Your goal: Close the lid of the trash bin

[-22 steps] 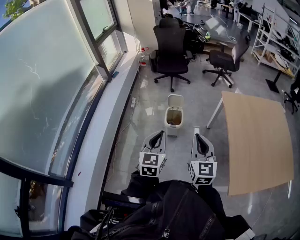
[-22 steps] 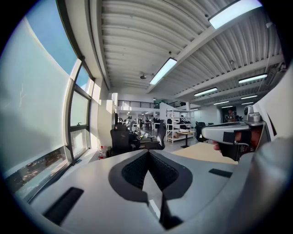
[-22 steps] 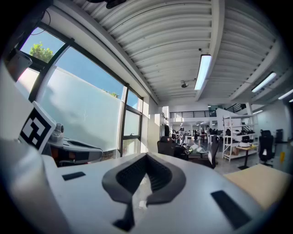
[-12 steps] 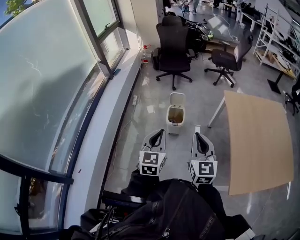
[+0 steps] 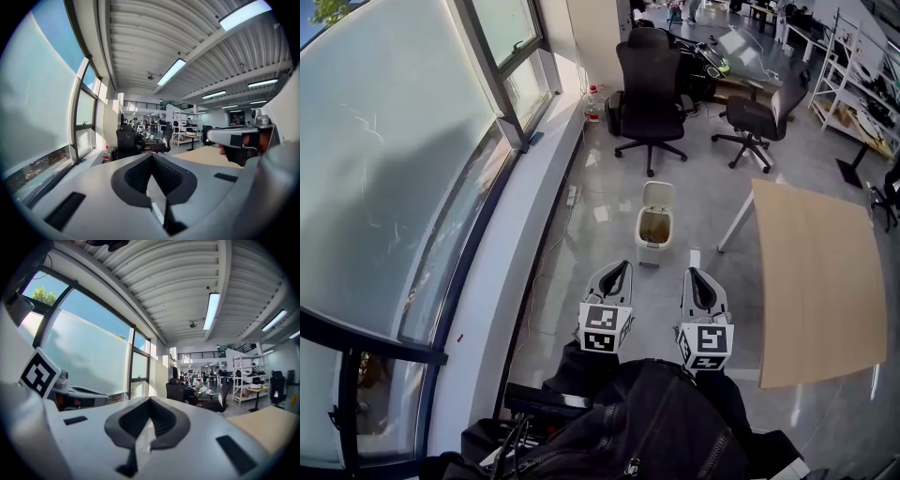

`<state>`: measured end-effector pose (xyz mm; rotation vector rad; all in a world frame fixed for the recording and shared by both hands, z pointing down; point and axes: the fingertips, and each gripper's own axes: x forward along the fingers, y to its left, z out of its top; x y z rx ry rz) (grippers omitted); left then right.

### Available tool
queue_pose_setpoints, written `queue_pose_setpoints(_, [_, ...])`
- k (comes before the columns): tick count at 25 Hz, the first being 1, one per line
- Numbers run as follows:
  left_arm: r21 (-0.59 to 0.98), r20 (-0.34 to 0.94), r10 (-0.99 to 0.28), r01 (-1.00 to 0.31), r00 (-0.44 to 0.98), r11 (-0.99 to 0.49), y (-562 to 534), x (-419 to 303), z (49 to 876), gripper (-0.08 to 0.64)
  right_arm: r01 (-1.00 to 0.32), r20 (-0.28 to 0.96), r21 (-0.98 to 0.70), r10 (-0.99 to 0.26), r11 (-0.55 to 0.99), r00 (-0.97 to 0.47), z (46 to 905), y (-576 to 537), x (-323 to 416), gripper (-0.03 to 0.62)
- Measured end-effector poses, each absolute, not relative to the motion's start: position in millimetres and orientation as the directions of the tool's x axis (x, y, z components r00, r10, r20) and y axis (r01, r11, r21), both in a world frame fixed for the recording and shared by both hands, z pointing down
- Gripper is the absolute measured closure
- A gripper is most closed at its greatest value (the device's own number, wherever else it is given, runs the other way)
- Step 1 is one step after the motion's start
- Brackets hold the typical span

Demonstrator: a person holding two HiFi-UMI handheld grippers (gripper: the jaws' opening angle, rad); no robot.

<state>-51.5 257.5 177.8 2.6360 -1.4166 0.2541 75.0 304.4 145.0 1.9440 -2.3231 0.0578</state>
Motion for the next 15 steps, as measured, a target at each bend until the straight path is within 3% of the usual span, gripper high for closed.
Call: queue_pose_setpoints(15, [0.070,0.301,-0.810,-0.859,0.502,-0.507,276.3,-121.7,216.7,0.558,-0.973,0.197,0.030,-0.956,0.228,-0.218,178.5,312.4,11.1,0.589])
